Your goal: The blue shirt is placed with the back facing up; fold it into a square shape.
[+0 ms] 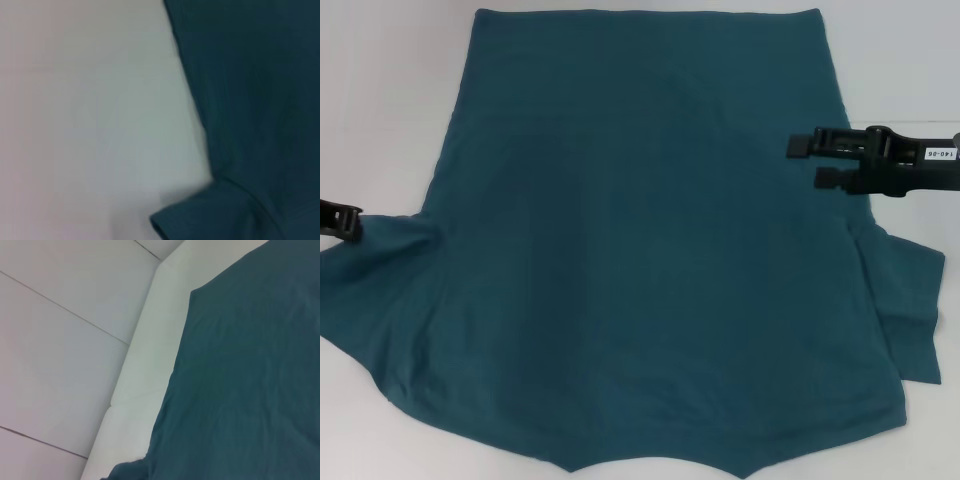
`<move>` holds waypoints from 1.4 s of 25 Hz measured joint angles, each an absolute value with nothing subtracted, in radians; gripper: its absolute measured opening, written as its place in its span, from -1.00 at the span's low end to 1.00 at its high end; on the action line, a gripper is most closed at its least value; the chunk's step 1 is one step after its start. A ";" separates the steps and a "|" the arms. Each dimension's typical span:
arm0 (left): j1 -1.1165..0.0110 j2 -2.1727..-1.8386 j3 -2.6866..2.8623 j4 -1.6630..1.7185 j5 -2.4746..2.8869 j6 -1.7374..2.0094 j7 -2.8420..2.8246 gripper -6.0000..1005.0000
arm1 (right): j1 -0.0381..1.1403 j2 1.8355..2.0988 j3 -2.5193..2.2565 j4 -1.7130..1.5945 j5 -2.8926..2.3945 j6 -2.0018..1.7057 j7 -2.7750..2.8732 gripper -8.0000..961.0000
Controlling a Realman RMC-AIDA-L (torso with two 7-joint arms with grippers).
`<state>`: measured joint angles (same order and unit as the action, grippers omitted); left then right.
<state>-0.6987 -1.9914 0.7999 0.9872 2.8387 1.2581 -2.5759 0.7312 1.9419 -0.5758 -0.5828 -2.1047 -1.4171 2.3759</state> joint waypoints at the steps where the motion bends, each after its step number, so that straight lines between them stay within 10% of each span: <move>1: -0.707 -1.992 0.806 0.989 2.847 1.279 -2.604 -0.96 | 0.730 1.942 -0.576 -0.583 -2.105 -1.417 2.376 0.80; 35: -0.993 -2.008 0.948 0.810 2.853 1.373 -2.873 -0.94 | 0.735 1.944 -0.580 -0.581 -2.108 -1.418 2.376 0.77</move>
